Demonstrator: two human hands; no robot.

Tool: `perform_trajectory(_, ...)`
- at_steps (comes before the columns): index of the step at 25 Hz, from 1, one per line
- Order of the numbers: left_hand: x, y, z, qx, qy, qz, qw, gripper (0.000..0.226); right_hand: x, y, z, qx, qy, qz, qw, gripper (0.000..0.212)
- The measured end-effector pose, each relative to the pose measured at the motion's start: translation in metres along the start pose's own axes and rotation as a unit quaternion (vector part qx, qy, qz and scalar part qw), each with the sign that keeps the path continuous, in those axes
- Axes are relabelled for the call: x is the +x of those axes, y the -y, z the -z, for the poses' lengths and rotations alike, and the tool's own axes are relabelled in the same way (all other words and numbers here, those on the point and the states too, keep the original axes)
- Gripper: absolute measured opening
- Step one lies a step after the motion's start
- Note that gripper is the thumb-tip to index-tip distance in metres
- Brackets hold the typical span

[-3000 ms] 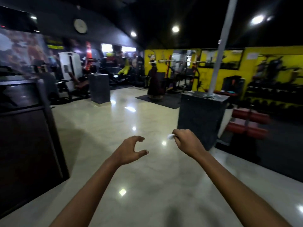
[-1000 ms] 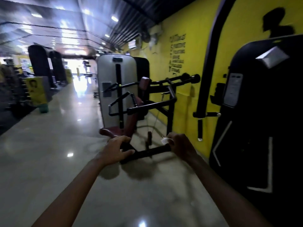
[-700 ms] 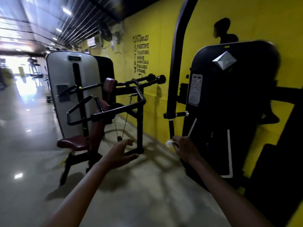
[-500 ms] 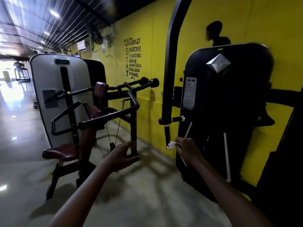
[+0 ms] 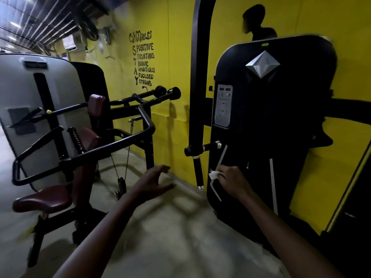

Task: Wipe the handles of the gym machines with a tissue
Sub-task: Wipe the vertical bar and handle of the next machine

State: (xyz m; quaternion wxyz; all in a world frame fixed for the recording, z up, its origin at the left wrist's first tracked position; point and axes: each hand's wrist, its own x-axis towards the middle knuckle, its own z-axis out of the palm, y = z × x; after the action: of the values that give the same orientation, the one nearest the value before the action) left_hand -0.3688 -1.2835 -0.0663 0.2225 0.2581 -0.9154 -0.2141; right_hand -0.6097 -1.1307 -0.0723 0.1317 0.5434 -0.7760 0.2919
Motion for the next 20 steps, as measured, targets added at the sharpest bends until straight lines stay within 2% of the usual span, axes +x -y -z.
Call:
perform_trajectory(2, 0.019, 0.003, 0.001, -0.027, 0.010, -0.030, 0.999, 0.091, 0.016, -0.008, -0.007, 0.000, 0.002, -0.010, 1.000, 0.012)
perform_trajectory(4, 0.043, 0.008, -0.002, -0.027, 0.018, -0.035, 0.999, 0.098, 0.032, -0.015, -0.012, -0.001, 0.004, -0.018, 1.000, 0.012)
perform_trajectory(7, 0.072, 0.017, -0.010, -0.028, 0.029, -0.059, 0.997, 0.098, 0.050, -0.023, -0.019, -0.021, -0.013, -0.026, 0.999, 0.012)
perform_trajectory(11, 0.098, 0.028, -0.018, -0.026, 0.043, -0.082, 0.995, 0.096, 0.061, -0.034, -0.032, -0.024, 0.004, -0.049, 0.999, 0.012)
perform_trajectory(20, 0.136, 0.032, -0.026, -0.022, 0.032, -0.068, 0.997, 0.093, 0.103, -0.066, -0.045, 0.010, 0.033, -0.049, 0.998, 0.014)
